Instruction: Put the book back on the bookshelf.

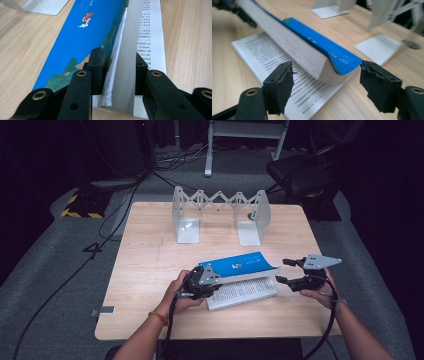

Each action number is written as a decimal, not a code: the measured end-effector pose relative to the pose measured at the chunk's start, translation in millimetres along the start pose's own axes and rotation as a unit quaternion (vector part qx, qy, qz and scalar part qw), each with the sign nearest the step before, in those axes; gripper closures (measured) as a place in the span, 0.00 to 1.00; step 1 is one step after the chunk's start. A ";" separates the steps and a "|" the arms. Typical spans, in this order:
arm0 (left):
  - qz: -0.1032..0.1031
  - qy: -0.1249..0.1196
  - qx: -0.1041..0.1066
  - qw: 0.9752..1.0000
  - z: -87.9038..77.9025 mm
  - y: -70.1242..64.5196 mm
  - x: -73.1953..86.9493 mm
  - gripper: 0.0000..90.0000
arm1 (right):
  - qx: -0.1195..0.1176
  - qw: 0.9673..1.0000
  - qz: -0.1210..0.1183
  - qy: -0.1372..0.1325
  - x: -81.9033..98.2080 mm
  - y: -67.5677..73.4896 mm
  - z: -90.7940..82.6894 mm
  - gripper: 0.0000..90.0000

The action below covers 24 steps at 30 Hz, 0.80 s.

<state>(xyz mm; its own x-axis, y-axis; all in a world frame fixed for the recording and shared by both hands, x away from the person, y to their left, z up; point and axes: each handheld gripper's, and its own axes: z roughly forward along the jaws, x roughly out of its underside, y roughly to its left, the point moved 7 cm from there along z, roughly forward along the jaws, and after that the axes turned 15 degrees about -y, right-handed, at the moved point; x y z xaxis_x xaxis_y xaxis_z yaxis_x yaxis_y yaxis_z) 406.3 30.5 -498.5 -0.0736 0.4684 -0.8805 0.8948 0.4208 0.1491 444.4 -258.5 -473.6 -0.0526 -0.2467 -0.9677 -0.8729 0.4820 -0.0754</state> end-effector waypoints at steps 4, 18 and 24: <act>-0.002 -0.001 0.005 1.000 -3.3 2.5 2.3 0.77 | -0.015 0.999 -0.027 0.022 6.0 3.3 12.8 0.31; -0.030 -0.012 0.028 0.999 -15.8 14.2 11.0 0.74 | -0.059 0.993 -0.103 0.025 8.3 11.0 40.5 0.65; -0.032 -0.006 0.019 0.999 -19.5 10.6 3.8 0.61 | -0.049 0.990 -0.130 0.033 7.2 22.0 39.6 0.70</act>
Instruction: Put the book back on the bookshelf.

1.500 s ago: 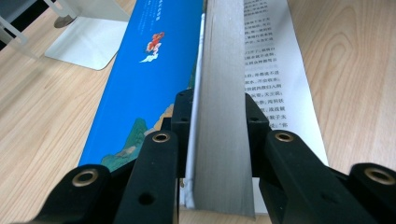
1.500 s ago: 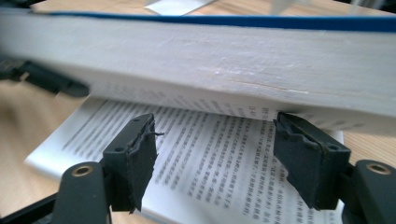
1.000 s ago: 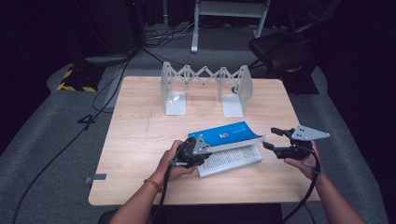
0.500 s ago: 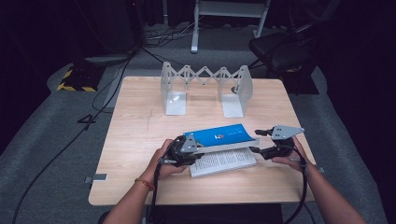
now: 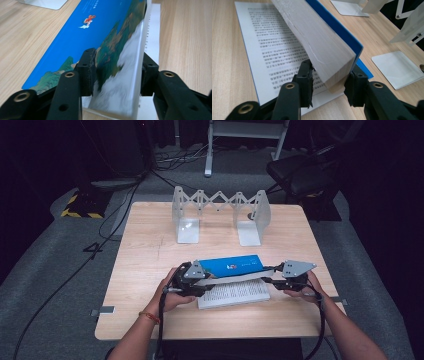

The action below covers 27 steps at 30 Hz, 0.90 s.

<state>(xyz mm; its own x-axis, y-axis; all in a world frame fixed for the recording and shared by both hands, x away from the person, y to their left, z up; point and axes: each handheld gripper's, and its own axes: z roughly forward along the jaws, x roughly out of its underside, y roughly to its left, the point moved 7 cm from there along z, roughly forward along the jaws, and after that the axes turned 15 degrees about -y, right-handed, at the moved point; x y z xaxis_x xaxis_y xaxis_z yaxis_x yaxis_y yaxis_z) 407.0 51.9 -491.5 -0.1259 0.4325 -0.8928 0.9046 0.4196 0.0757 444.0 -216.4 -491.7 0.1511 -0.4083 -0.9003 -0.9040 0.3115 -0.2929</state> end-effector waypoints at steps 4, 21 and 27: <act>0.009 0.009 -0.005 1.000 1.6 -7.5 -10.0 0.53 | 0.002 1.000 -0.016 0.010 -4.5 7.0 1.0 0.71; 0.035 0.038 -0.062 0.997 41.0 -31.7 -37.4 0.28 | 0.001 0.999 -0.020 0.030 -25.3 24.8 6.5 0.76; 0.038 0.068 -0.082 0.994 52.7 -27.8 -29.0 0.29 | 0.001 0.999 -0.019 0.034 -28.7 28.1 8.1 0.77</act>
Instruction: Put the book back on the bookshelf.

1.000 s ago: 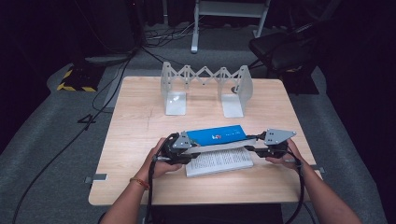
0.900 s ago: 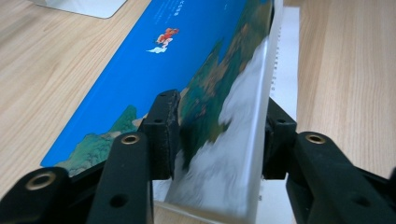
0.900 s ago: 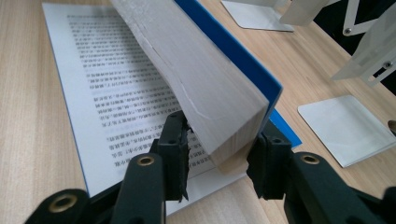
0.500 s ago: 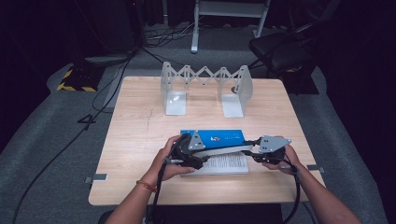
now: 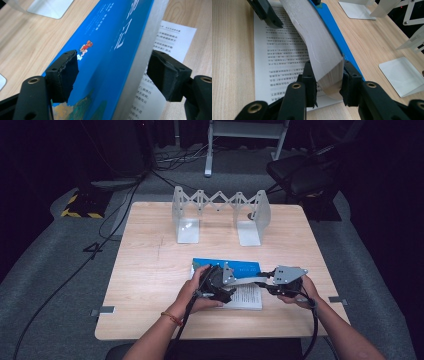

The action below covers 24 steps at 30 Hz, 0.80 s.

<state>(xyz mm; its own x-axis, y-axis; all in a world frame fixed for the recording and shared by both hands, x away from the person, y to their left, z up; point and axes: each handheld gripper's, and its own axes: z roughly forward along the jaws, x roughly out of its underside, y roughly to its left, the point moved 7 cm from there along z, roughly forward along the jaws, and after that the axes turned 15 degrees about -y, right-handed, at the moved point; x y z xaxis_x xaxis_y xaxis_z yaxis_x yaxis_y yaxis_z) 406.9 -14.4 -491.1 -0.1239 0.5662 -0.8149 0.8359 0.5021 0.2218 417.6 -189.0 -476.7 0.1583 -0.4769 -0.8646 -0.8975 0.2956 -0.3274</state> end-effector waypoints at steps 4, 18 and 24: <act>-0.001 0.015 -0.010 1.000 0.2 1.9 5.3 0.56 | -0.001 1.000 -0.004 0.004 -1.0 1.9 1.6 0.77; 0.024 -0.058 -0.005 0.998 -17.2 13.8 8.5 0.81 | 0.026 0.993 0.107 -0.035 14.7 -23.9 -1.2 0.51; -0.001 -0.101 0.003 0.995 -32.1 24.2 6.7 0.81 | 0.065 0.986 0.149 0.031 61.3 -43.4 3.2 0.46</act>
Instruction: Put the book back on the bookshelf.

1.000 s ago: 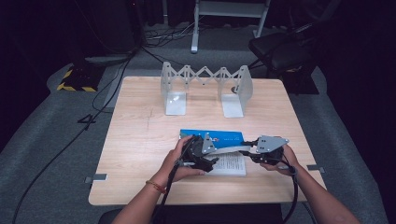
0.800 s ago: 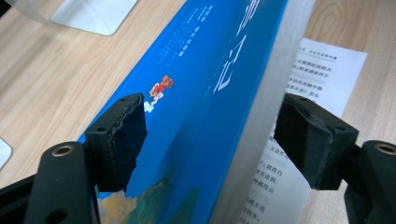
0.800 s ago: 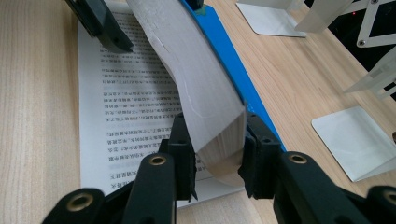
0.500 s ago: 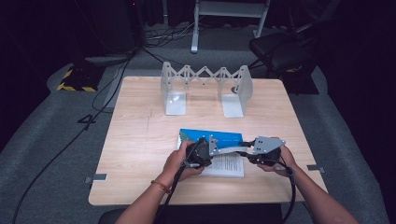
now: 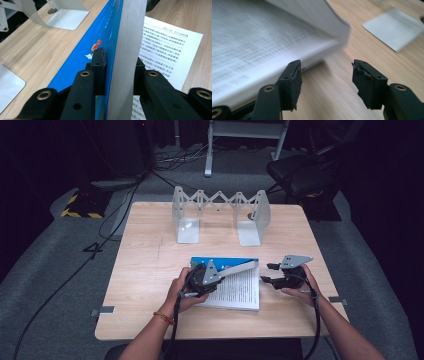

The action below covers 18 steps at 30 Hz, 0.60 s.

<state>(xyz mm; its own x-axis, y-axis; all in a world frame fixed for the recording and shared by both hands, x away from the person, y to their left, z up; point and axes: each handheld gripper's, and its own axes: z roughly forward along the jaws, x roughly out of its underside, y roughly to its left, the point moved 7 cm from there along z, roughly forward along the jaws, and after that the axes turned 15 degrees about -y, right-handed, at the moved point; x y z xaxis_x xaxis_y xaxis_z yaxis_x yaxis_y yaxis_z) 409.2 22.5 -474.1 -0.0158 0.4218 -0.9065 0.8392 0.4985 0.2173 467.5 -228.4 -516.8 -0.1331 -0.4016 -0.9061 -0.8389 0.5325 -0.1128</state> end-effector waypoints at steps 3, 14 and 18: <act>-0.002 -0.004 0.002 1.000 -1.6 1.3 -0.8 0.81 | -0.001 1.000 0.030 0.008 9.6 -4.1 7.8 0.45; -0.004 -0.015 0.007 1.000 -4.3 1.2 -0.3 0.81 | -0.013 0.999 0.036 0.006 17.1 2.6 28.9 0.46; -0.020 -0.044 0.010 0.999 -8.4 4.9 -2.0 0.81 | -0.022 0.997 0.054 -0.058 1.4 4.5 21.9 0.58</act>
<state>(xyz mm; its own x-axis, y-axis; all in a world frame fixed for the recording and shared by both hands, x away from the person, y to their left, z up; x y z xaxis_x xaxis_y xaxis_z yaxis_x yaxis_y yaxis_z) 408.8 30.5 -468.2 -0.0032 0.3333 -0.9428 0.8495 0.4982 0.1733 475.2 -210.2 -527.5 -0.1652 -0.2534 -0.9532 -0.8456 0.5338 0.0046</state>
